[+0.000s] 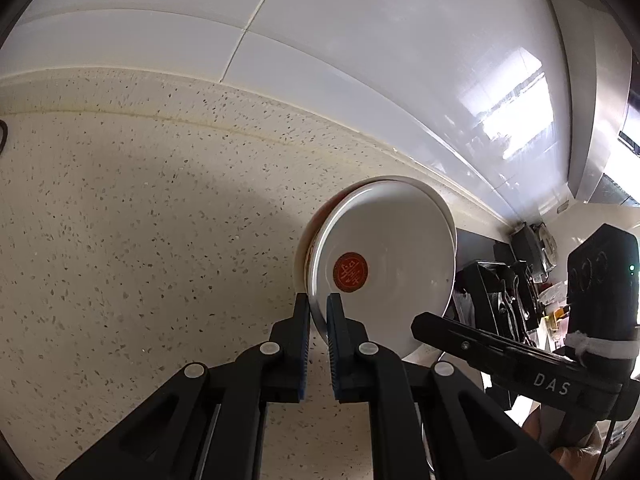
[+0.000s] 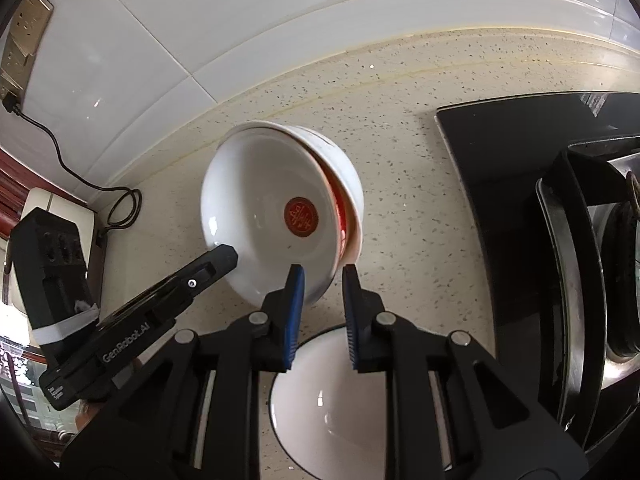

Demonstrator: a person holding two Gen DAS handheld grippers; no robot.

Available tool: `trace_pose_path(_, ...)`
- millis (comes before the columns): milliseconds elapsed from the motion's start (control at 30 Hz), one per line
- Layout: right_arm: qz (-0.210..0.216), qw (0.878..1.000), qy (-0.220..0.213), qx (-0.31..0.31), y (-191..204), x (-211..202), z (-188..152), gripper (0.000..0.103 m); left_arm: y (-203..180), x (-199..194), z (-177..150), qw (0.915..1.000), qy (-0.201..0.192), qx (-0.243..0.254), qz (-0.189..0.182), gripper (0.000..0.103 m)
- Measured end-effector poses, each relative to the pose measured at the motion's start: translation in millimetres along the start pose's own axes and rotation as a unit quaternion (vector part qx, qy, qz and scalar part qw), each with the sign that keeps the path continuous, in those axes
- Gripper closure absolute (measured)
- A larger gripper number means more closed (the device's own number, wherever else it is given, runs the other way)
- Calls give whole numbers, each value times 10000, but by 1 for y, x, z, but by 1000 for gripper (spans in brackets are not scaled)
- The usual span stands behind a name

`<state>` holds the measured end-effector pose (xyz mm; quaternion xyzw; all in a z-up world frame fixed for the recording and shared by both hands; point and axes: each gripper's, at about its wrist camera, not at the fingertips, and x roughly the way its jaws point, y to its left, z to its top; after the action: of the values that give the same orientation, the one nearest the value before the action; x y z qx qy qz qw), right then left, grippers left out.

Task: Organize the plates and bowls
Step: 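Lift the bowl with both grippers and carry it toward the rice cooker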

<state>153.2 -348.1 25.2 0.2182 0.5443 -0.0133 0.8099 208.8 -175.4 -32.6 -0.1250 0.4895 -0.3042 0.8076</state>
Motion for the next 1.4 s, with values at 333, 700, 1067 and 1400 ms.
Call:
trace_pose_path(333,112,9997,-193,-87,-5,1,-5,89,-12,-1,-1,9996,-87,228,139,95)
trace_pose_path(700,65,9990,-360,-251,1,-10,-9,89,-13,-12,0,9994,-173,266,99,95)
trace_pose_path(1067,62,9980,-516,-355,8,-21,-19,89,-14,-32,-8,9993,-224,305,59,95)
trace_pose_path(1400,236,9965,-567,-568,32,-28,-38,89,-6,-66,-22,9990,-310,251,186,95)
